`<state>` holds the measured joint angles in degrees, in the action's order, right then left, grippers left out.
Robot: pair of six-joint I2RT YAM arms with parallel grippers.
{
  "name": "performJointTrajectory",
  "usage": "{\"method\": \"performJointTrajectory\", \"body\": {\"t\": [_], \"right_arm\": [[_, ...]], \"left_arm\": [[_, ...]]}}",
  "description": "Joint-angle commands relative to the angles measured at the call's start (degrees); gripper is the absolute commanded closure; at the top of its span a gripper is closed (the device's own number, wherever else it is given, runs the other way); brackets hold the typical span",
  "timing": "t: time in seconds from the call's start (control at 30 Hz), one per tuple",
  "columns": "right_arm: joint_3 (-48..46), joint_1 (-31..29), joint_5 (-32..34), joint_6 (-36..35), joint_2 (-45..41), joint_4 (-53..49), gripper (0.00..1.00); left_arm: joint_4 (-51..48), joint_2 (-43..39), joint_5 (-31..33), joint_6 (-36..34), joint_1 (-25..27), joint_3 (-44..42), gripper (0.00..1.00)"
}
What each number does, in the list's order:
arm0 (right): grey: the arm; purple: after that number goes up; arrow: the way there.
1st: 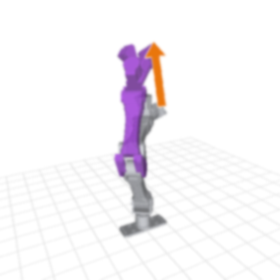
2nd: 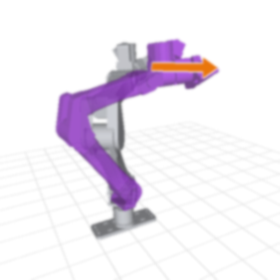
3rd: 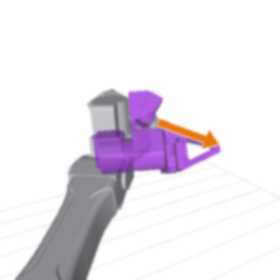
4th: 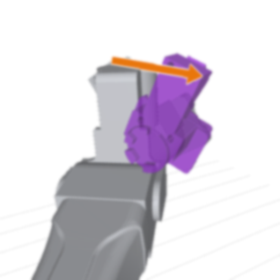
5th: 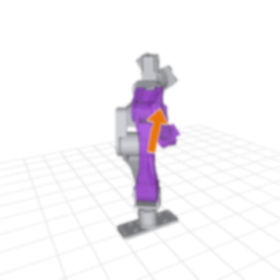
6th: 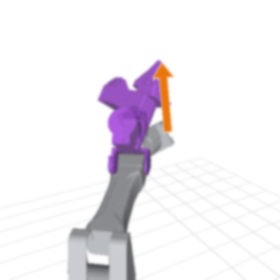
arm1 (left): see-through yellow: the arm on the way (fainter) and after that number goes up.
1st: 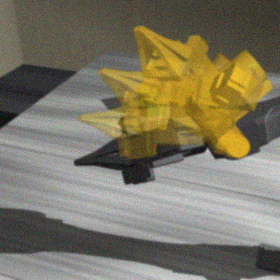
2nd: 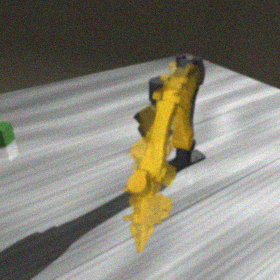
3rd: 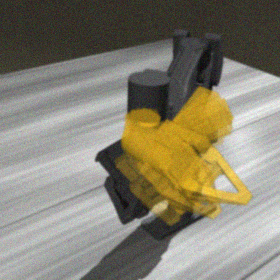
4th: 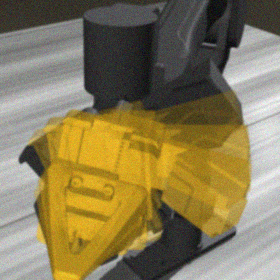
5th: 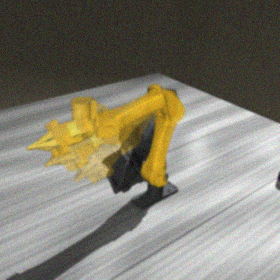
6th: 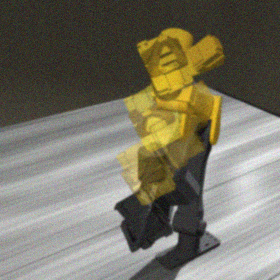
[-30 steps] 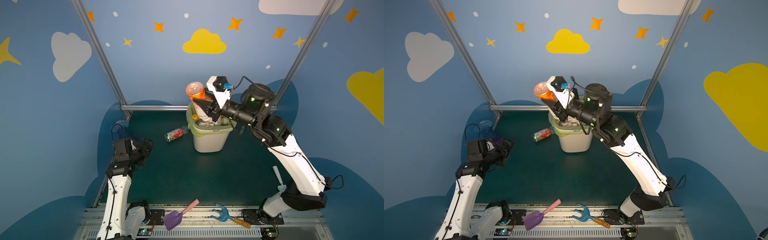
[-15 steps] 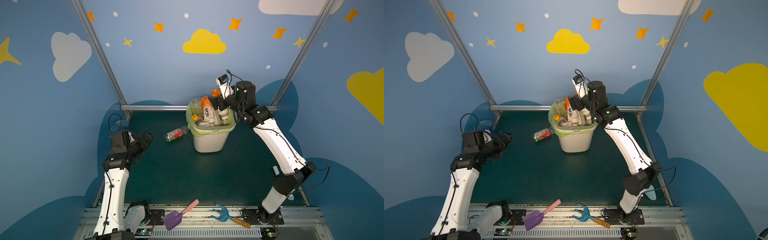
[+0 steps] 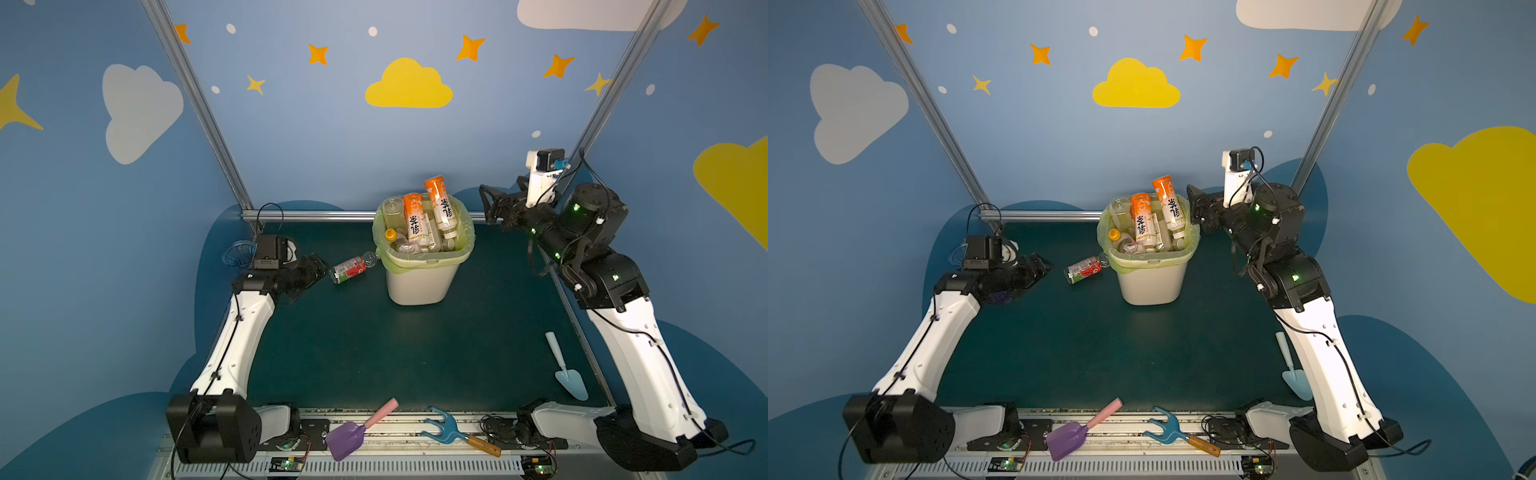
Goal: Throw the plastic bottles in the bin
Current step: 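Withdraw right arm beside the bin while left gripper reaches red-label bottle, then lower left gripper over the red-label clear bottle and close it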
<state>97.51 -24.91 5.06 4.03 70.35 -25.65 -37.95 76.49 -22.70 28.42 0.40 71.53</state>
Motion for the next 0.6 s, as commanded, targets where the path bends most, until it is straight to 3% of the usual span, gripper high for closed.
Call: {"method": "performJointTrajectory", "body": {"t": [0.0,0.3,0.57], "right_arm": [[-6.54,1.81,-1.68,6.52,-3.23,-2.23,0.11],[-15.65,4.24,-2.91,11.93,-11.10,-9.49,0.11],[-17.02,6.74,-5.05,12.93,-12.72,-14.68,0.11]], "left_arm": [[-4.43,5.80,2.39,-10.33,1.90,5.65,0.25],[-6.88,21.38,12.40,-22.92,8.28,16.18,0.22],[-7.31,31.95,22.34,-32.91,11.99,25.78,0.17]]}}
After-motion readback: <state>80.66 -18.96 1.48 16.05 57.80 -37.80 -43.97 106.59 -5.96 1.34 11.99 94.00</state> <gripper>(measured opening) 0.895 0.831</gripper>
